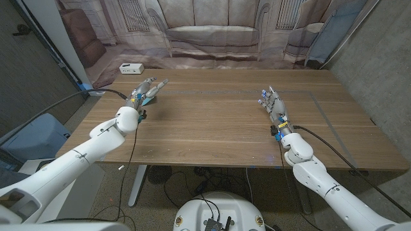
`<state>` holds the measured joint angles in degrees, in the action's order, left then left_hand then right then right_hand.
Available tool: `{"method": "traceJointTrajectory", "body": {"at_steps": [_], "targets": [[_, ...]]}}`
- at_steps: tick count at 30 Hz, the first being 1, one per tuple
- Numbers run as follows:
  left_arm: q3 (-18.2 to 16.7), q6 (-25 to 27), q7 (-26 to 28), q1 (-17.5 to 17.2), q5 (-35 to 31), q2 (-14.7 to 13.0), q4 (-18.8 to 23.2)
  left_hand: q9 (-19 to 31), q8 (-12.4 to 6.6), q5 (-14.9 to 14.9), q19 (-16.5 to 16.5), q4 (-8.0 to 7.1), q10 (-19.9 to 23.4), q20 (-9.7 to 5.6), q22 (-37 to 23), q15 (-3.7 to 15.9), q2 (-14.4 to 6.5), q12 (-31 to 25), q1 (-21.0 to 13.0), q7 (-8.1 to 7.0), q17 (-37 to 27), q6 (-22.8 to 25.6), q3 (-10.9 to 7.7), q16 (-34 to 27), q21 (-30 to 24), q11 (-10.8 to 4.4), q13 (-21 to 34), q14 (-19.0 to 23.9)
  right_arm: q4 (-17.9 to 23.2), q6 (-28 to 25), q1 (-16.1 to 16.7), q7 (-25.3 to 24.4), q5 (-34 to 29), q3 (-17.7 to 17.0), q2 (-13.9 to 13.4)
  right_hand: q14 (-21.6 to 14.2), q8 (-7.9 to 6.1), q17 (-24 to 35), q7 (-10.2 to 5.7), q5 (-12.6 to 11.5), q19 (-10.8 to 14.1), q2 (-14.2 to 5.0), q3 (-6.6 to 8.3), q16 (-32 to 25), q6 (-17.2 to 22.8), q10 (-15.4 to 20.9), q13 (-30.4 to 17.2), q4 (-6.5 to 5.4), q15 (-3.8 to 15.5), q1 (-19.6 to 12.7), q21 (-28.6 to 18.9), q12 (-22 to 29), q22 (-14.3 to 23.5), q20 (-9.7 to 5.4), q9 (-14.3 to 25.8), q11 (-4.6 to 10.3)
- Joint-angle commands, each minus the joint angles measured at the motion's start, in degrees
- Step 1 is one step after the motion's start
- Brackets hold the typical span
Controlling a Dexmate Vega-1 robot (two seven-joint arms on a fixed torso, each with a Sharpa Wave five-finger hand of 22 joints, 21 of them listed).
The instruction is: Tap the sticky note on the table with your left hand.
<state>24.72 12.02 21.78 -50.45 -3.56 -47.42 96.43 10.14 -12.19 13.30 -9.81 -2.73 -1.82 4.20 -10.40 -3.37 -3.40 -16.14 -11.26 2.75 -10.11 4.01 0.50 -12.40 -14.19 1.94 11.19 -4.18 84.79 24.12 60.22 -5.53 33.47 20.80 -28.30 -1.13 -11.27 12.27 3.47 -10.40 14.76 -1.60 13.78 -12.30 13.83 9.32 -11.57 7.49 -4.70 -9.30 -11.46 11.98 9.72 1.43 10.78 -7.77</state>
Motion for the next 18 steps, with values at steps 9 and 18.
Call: {"method": "traceJointTrajectory", "body": {"at_steps": [9, 18], "targets": [[-0.9, -13.6, -1.0, -1.6, 7.6, 5.1, -3.8, 0.1, -0.29, -0.3, 1.0, 0.81, 3.0, -0.71, 0.1, -0.6, -0.3, -0.8, -1.5, 0.27, -0.2, 2.2, -0.19, -0.4, 0.2, 0.62, -0.1, 2.6, 1.3, 1.7, 1.3, 1.0, 0.3, -0.7, -0.8, -1.0, -0.36, 0.1, 0.24, -0.2, 1.4, -0.32, -0.32, -0.4, 0.7, 1.0, -0.2, 0.12, 0.45, -0.3, -0.5, 0.7, 0.3, -0.17, 0.2, 0.23], [-1.1, -22.7, -6.8, -0.3, 13.9, 7.9, -9.6, 0.1, -0.21, -0.5, 1.5, 1.05, 4.4, -1.12, 0.1, -1.3, -0.4, -0.9, -1.8, 0.85, -0.2, 3.0, -0.28, -0.3, 0.4, 1.16, -0.1, 3.8, 2.3, 1.9, 1.7, 0.2, -0.9, -0.6, -0.9, -1.7, -0.41, 0.0, 0.19, -0.2, 2.1, -0.31, -0.34, -0.5, 1.0, 1.9, -0.2, 0.19, 0.69, -0.5, -0.6, 0.9, 0.3, -0.31, 0.2, 0.62]]}}
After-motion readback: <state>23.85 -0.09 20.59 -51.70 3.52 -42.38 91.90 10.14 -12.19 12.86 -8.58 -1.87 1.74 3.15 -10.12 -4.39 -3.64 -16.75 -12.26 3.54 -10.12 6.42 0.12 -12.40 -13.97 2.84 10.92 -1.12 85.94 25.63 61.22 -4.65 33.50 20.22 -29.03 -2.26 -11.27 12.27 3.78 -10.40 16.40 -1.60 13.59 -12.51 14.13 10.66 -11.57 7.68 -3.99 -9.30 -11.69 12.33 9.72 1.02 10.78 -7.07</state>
